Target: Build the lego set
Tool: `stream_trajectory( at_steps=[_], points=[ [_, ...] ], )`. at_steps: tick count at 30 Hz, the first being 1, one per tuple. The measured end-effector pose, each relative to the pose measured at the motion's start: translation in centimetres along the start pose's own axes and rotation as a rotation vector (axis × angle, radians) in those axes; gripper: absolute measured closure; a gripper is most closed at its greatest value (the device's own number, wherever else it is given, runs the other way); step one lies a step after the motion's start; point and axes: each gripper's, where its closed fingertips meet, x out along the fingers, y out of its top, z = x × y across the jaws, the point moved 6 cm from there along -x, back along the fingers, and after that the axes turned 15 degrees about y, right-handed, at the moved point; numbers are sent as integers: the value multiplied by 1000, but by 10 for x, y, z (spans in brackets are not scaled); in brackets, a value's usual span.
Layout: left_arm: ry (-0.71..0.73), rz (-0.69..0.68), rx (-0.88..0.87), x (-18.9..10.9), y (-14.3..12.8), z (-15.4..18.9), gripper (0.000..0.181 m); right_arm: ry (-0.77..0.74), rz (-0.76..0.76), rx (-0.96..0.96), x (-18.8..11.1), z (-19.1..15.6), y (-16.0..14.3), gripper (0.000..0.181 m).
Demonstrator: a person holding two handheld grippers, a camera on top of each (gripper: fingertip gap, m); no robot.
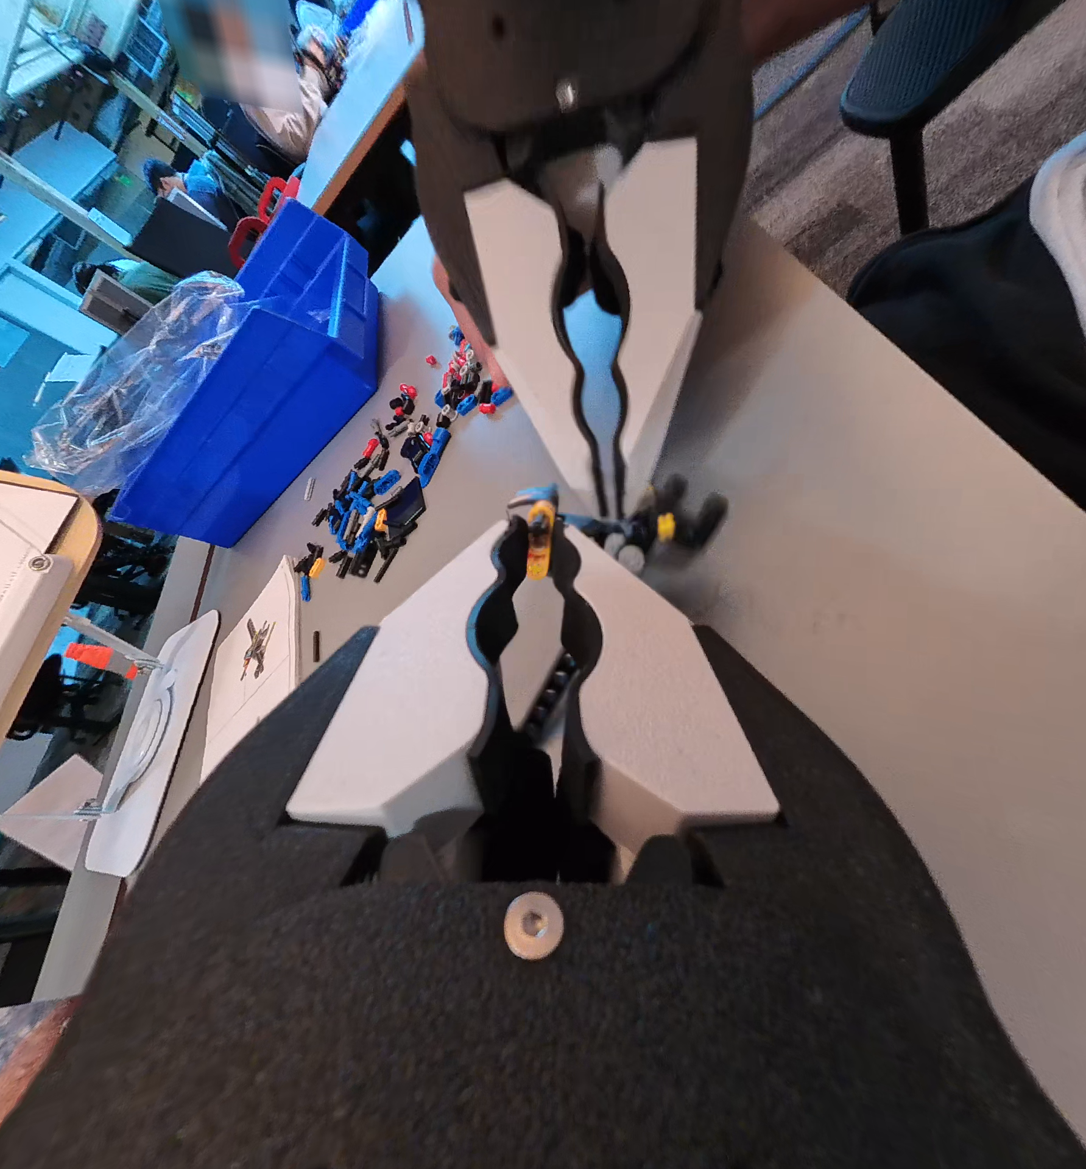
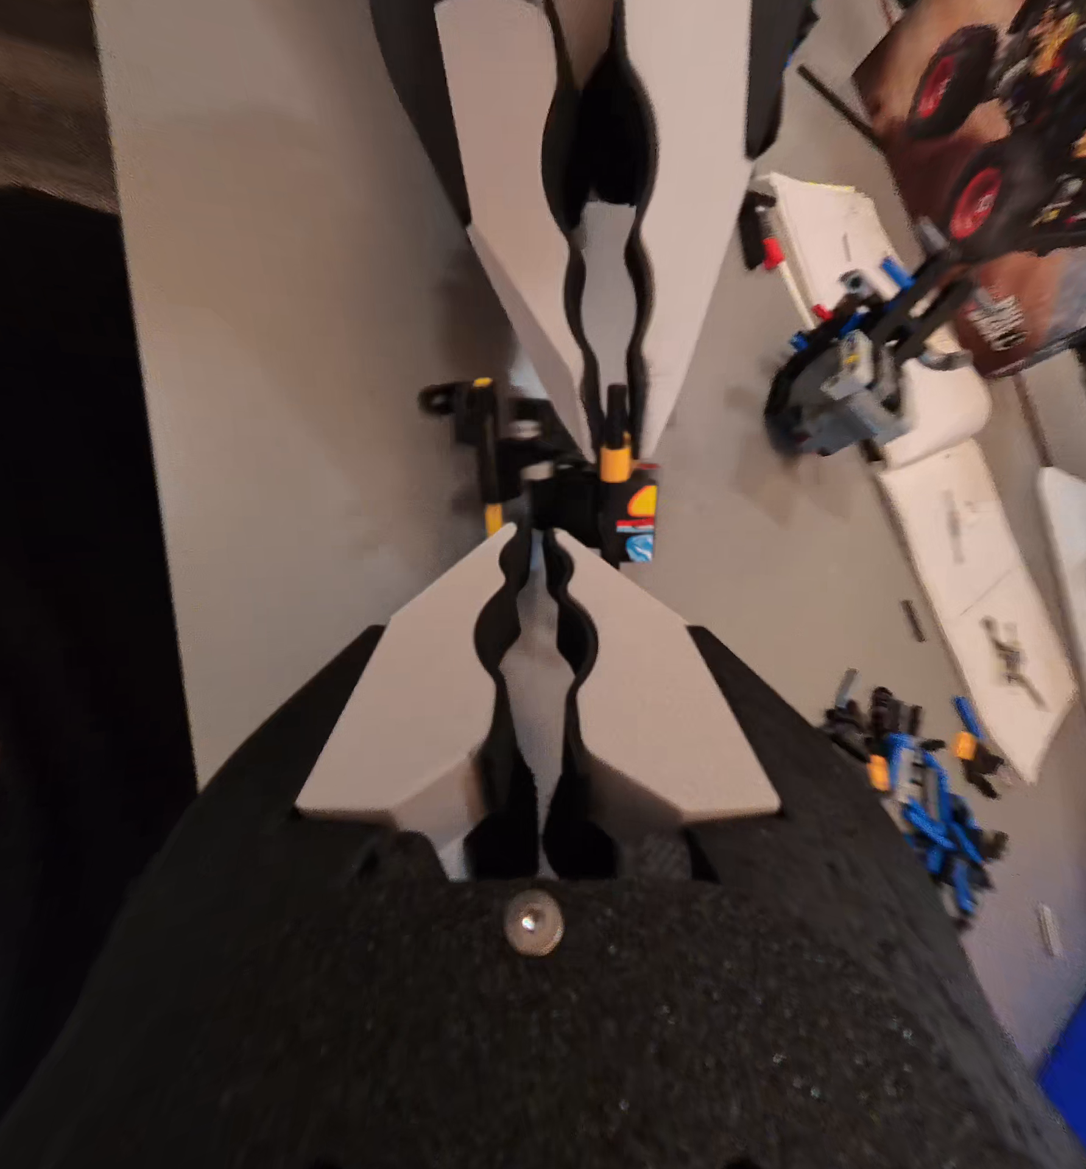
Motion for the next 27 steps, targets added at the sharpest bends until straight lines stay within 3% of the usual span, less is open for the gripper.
stream_trajectory(
  at_steps=[4,7,13,16,18,24,27],
  points=[
    [7,11,-11,-1,-4,-4,175,-2,148,29,-38,7,18,169],
    [6,2,-27,-1,-8,-9,175,1,235,139,-52,24,7,160],
    [18,26,-30,-2,-6,-12,175,259,386,340,-35,48,-11,135],
    [31,23,-9,-1,-7,-10,175,527,416,413,-26,54,-19,142],
    [42,35,5,-1,-7,-11,175,609,395,483,-21,56,-25,144],
    [68,30,-9,0,-14,-15,175,479,295,414,-14,54,-26,177],
    [50,-41,-25,-2,-19,-20,172,458,294,495,-21,52,-17,178]
  ],
)
